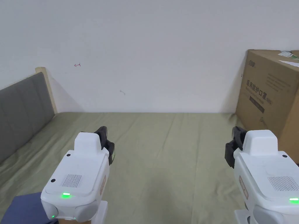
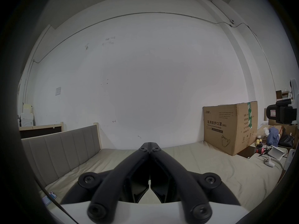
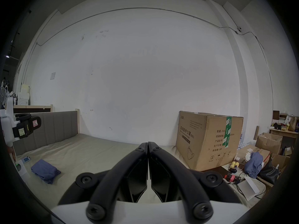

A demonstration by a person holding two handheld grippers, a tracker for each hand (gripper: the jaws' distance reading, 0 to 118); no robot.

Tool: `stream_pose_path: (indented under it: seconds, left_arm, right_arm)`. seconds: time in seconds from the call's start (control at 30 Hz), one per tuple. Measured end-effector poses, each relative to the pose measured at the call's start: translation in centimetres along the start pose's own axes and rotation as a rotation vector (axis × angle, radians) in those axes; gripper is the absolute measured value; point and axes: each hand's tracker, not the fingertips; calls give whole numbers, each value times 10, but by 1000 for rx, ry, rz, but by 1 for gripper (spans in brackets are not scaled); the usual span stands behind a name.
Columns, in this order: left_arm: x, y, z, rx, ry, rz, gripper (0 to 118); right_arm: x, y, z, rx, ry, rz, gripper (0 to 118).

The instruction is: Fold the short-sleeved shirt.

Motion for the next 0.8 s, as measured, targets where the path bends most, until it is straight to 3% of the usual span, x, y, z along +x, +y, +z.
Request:
stream_pose_path:
  seconds: [0.03,0.1,0.13,0.17,0.23,0.27,0.3,0.8]
  left_arm:
    - [0,-1,0,0,2,-2,4]
    - [0,-2,0,-1,8,-7,34]
    - [0,-2,-1,-4,4,-7,59]
    - [-1,-2,-1,-10,4,-6,89]
    - [0,-2,-2,-23,10,3,118]
    - [0,-3,-2,-15,21,4,118]
    - [0,-3,0,1,31,11,118]
    - [-1,-4,1,-1,24,-2,118]
  right_arm:
    - [0,0,0,-2,-1,-1,0]
    - [1,-1,1,-2,-4,-11,11]
    - [1,-1,1,-3,-5,-14,26]
    - [1,-1,1,-5,-10,-15,58]
    - [2,-2,0,-15,-2,-24,101]
    - [3,-2,0,-17,0,-28,114]
    - [3,-3,1,-11,-8,-36,118]
    - [4,-6,2,-9,-11,-34,118]
